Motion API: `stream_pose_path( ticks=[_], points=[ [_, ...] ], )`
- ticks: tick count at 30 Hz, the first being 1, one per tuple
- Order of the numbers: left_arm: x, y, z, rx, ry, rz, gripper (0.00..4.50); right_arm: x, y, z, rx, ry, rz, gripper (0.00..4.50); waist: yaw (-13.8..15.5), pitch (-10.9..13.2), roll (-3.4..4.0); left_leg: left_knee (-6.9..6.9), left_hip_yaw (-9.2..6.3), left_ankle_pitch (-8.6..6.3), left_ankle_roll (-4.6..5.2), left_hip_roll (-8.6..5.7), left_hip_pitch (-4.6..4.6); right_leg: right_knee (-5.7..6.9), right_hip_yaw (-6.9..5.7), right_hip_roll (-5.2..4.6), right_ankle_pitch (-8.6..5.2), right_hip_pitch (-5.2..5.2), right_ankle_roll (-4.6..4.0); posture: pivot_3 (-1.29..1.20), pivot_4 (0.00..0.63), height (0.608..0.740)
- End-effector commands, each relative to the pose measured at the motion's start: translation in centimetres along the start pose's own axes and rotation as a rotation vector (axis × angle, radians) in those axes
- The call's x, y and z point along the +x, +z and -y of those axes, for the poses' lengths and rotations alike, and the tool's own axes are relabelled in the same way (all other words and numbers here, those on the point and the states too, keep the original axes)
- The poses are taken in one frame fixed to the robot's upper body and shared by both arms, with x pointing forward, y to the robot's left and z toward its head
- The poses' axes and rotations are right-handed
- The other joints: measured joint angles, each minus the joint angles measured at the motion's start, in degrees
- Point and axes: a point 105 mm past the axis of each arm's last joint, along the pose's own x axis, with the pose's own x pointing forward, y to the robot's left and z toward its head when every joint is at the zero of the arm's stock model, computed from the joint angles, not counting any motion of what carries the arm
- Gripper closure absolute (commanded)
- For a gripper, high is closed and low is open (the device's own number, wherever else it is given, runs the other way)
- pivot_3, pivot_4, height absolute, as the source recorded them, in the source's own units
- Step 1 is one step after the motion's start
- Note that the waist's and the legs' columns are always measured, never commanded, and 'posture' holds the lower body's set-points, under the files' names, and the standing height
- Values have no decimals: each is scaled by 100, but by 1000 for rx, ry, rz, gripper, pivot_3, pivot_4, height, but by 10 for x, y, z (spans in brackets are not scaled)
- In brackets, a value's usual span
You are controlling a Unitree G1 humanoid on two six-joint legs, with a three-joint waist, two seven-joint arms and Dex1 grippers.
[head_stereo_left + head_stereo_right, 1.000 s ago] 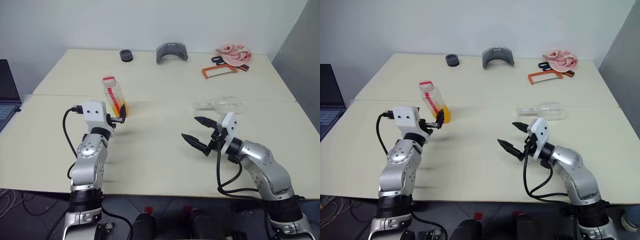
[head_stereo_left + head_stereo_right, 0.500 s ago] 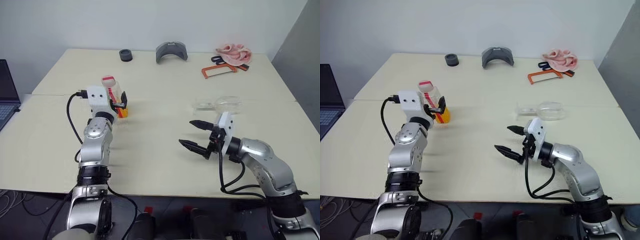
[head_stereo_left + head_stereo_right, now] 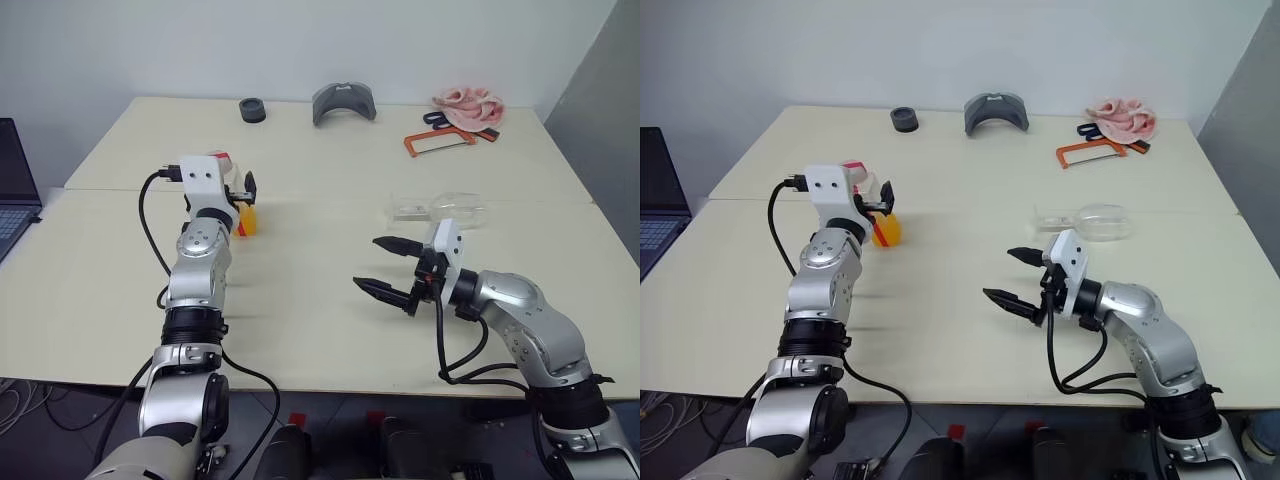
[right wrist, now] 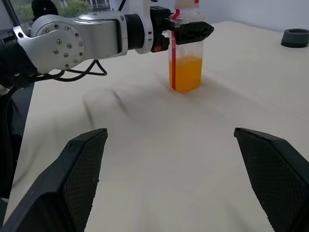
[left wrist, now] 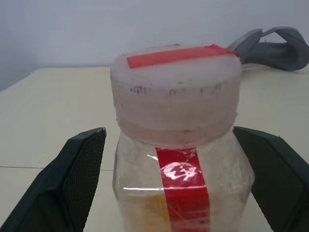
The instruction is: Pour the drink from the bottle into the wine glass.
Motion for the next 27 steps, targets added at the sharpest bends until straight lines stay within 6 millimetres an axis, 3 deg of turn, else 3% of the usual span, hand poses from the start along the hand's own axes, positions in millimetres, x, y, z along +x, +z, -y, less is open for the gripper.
stream_pose_path(
  ticks=[1, 3, 5, 11, 13, 19, 25, 27],
  points=[
    [3, 15, 4, 30, 2, 46, 20, 1, 14, -3, -44, 18, 37, 0, 1, 0, 0, 0, -1, 0, 0, 0, 0, 0, -1, 0, 0, 0, 0, 0, 150, 740],
    [3, 15, 5, 31, 2, 47, 20, 1, 14, -2, -42, 17, 37, 0, 1, 0, 0, 0, -1, 0, 0, 0, 0, 0, -1, 0, 0, 0, 0, 0, 150, 740],
    [3, 16, 7, 22, -5, 50, 419, 1, 14, -1, -39, 11, 41, 0, 1, 0, 0, 0, 0, 0, 0, 0, 0, 0, 0, 0, 0, 0, 0, 0, 150, 740],
    [2, 16, 7, 26, -1, 48, 2248, 1, 16, 0, -39, 8, 46, 0, 0, 0, 0, 0, -1, 0, -1, 0, 0, 1, 0, 0, 0, 0, 0, 0, 150, 740],
    [1, 16, 6, 21, -2, 47, 2643, 1, 17, 1, -41, 7, 47, 0, -1, 0, 0, 0, 0, 0, -1, 0, 0, 1, 0, 0, 0, -1, 0, 0, 150, 740],
    [-6, 20, 19, -51, -118, 93, 2659, -2, 24, 4, -68, -17, 66, 0, 2, 0, 0, 0, -1, 1, -2, 0, -1, 0, 0, -1, 0, -1, 0, 0, 150, 740],
    [-25, 26, 61, -102, -454, 114, 2660, -16, 32, 8, -92, -59, 65, 0, 5, 0, 0, 1, -2, 3, -5, -4, -5, -1, -2, -5, 0, -1, 0, 0, 150, 740],
    [-43, 32, 89, -106, -681, 136, 2660, -23, 40, 8, -106, -81, 71, 0, 4, 0, 0, 1, -1, 3, -5, -4, -6, -3, -2, -5, 0, -1, 0, 0, 150, 740]
  ],
)
